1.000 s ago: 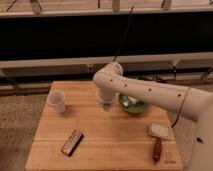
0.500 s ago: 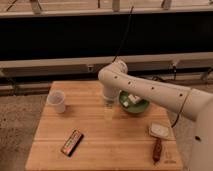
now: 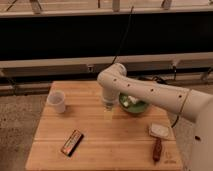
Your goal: Move the arm in a circular motion
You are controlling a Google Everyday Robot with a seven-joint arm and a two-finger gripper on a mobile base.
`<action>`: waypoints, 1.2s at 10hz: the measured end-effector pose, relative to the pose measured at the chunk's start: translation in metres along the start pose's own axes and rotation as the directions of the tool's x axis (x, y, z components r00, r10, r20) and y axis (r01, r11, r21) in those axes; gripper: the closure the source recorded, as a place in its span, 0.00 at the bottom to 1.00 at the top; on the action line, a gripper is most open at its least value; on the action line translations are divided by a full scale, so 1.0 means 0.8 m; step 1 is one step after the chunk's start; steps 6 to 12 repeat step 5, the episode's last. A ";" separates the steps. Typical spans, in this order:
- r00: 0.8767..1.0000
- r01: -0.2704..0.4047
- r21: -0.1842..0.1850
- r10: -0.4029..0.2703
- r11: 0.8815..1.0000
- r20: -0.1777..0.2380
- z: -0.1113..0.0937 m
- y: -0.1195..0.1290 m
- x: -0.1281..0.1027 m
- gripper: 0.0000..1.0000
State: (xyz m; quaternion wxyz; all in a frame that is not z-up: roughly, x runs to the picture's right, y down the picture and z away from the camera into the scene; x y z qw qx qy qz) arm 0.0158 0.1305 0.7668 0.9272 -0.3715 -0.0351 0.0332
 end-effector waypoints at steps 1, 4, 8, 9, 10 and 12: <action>1.000 0.003 -0.001 -0.003 1.000 0.000 0.000 0.000 -0.002 0.20; 1.000 0.000 -0.006 0.000 1.000 -0.006 -0.001 -0.003 0.004 0.20; 1.000 -0.001 -0.006 0.001 1.000 -0.004 0.002 -0.008 0.008 0.20; 1.000 -0.001 -0.006 0.001 1.000 -0.004 0.002 -0.008 0.008 0.20; 1.000 -0.001 -0.006 0.001 1.000 -0.004 0.002 -0.008 0.008 0.20; 1.000 -0.001 -0.006 0.001 1.000 -0.004 0.002 -0.008 0.008 0.20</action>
